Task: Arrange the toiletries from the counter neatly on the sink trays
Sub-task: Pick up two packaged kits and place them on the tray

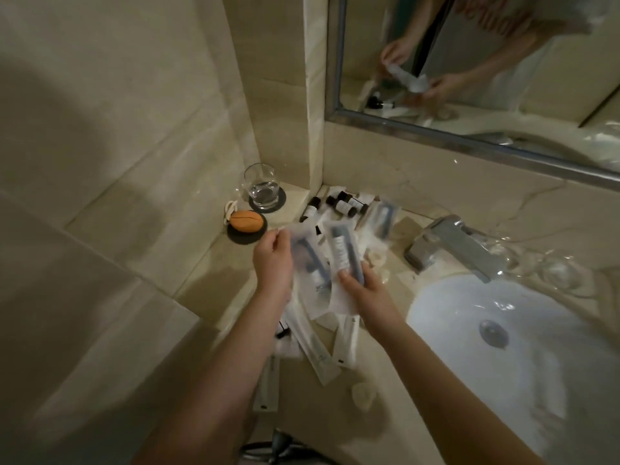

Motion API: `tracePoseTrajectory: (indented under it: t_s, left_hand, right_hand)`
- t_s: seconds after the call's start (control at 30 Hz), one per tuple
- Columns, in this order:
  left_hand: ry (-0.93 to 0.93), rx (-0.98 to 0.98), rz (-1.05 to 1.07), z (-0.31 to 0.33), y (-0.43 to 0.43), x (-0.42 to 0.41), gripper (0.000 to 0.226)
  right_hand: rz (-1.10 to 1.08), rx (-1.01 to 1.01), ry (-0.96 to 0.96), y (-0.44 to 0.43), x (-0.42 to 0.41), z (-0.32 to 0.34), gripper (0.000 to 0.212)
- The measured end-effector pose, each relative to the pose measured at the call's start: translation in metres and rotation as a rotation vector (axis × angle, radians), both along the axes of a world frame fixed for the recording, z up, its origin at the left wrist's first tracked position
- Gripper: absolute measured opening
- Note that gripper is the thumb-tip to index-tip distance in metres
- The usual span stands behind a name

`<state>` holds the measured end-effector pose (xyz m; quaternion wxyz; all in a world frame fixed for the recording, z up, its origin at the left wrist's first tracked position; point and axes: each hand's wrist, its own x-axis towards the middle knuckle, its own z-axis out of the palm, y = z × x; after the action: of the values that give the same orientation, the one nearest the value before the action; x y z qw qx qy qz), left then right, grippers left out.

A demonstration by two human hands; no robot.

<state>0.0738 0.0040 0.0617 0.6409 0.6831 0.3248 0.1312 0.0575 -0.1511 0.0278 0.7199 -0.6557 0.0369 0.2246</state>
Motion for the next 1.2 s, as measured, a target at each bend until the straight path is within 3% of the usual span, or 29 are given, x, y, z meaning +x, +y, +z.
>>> tracePoseTrajectory:
  t_s: [0.23,0.37,0.47,0.67,0.8,1.03,1.2]
  left_hand:
    - [0.008,-0.137,-0.067,0.003,-0.051,-0.016,0.019]
    - [0.061,-0.227,-0.323,0.008,-0.088,-0.039,0.009]
    - [0.112,-0.278,-0.472,0.006,-0.125,-0.055,0.009]
    - [0.083,-0.216,-0.583,0.000,-0.203,-0.064,0.019]
    - [0.125,-0.168,-0.605,0.003,-0.265,-0.065,0.022]
    - [0.128,-0.018,-0.744,-0.016,-0.367,-0.067,0.036]
    - [0.147,-0.005,-0.824,-0.037,-0.424,-0.061,0.028]
  right_hand:
    - [-0.103,-0.064,-0.071,-0.042,-0.037,0.011,0.022]
    - [-0.221,-0.078,-0.096,-0.078,-0.055,0.016,0.040]
    - [-0.273,-0.077,-0.108,-0.113,-0.068,0.018,0.034]
    - [-0.349,-0.112,-0.096,-0.190,-0.091,0.018,0.030]
    - [-0.537,-0.116,-0.086,-0.252,-0.111,0.018,0.015]
    - [-0.727,-0.176,0.003,-0.373,-0.148,0.002,0.011]
    - [-0.769,-0.192,-0.001,-0.431,-0.155,-0.008,0.011]
